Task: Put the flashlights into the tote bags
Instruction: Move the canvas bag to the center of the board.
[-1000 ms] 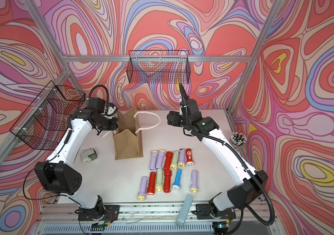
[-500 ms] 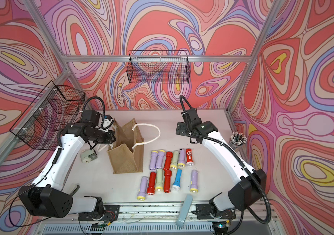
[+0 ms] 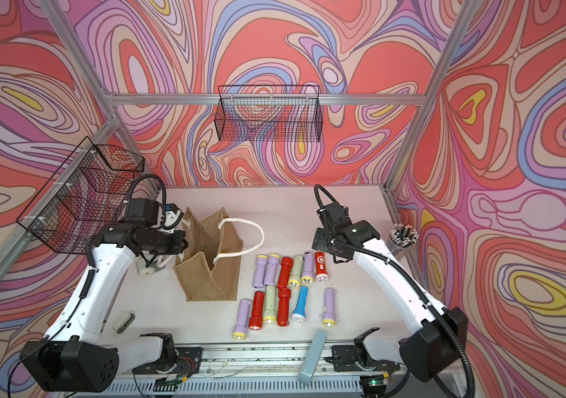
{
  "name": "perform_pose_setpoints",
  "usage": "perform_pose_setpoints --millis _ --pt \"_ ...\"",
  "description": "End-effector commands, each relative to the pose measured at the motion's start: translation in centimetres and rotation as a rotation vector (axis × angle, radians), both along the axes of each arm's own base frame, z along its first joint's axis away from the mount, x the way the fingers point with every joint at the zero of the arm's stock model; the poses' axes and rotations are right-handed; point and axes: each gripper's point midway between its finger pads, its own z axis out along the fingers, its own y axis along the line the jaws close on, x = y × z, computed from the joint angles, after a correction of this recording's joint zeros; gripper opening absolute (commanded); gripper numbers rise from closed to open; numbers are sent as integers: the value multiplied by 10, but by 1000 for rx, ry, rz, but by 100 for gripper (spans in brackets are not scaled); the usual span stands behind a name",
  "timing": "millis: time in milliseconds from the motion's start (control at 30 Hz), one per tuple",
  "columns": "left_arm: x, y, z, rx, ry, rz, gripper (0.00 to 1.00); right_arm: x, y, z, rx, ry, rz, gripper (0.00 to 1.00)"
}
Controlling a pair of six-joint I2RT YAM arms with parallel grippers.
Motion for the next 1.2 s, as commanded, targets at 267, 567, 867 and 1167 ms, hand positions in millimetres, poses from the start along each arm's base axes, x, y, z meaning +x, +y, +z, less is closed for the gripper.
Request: perform_pose_setpoints --millis 267,567,867,1167 --pt "-18 19 3 73 -7 95 6 -83 -25 -51 -14 283 -114 77" --pt "-19 18 -2 61 12 97 22 -103 -19 -91 30 375 -104 73" --pt "-17 17 3 49 -4 106 39 -107 -16 -120 18 432 -77 69" --pt "-6 21 14 26 -34 147 41 -106 -3 -138 33 456 -7 66"
